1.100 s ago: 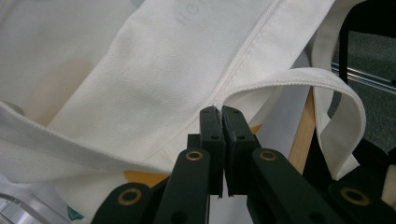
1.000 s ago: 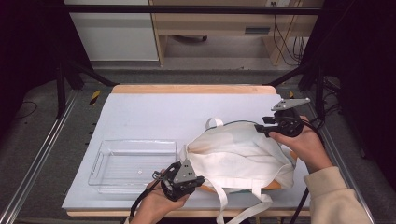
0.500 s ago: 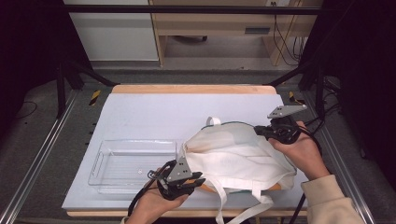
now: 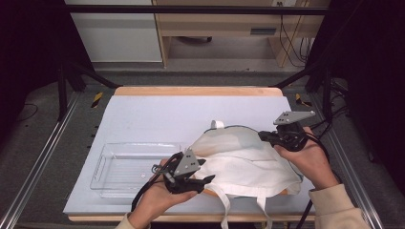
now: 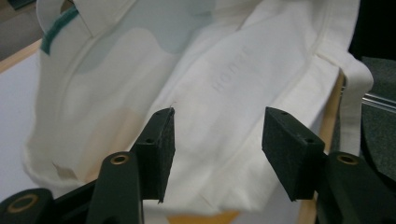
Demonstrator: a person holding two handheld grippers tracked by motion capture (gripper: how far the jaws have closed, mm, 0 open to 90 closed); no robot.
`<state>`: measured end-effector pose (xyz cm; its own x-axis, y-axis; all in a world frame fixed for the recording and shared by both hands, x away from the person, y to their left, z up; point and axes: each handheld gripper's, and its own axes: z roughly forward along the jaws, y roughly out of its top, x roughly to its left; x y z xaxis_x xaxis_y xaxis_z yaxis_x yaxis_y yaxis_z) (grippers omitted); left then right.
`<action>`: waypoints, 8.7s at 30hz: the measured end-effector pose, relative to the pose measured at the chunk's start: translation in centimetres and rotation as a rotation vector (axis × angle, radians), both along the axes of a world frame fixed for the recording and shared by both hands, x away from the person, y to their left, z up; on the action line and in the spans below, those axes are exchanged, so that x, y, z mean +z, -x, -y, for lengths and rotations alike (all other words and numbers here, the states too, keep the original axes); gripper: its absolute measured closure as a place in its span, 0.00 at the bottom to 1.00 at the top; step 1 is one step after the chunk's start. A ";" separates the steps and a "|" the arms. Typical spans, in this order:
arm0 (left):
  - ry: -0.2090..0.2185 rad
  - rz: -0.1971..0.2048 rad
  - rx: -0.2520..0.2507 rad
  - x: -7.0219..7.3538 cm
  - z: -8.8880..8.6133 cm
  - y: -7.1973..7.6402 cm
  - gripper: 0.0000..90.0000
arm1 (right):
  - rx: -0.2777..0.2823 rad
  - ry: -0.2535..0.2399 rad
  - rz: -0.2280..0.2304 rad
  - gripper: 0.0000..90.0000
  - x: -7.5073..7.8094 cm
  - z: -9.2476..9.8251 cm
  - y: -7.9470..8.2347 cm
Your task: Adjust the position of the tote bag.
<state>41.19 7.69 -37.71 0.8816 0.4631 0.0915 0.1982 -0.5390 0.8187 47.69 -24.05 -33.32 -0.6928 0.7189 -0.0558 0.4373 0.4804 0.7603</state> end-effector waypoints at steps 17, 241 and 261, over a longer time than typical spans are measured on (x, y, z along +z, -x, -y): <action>-0.129 -0.069 -0.026 -2.1 4.3 -4.7 0.42 | 0.040 -0.038 0.008 0.98 0.2 0.2 1.2; -0.148 -0.018 -0.007 -0.4 7.4 -5.7 0.37 | 0.103 0.035 -0.126 0.26 -6.6 -1.0 6.2; -0.175 -0.063 0.020 -0.7 6.1 -5.6 0.77 | 0.116 0.065 -0.128 0.39 -8.3 -0.7 8.0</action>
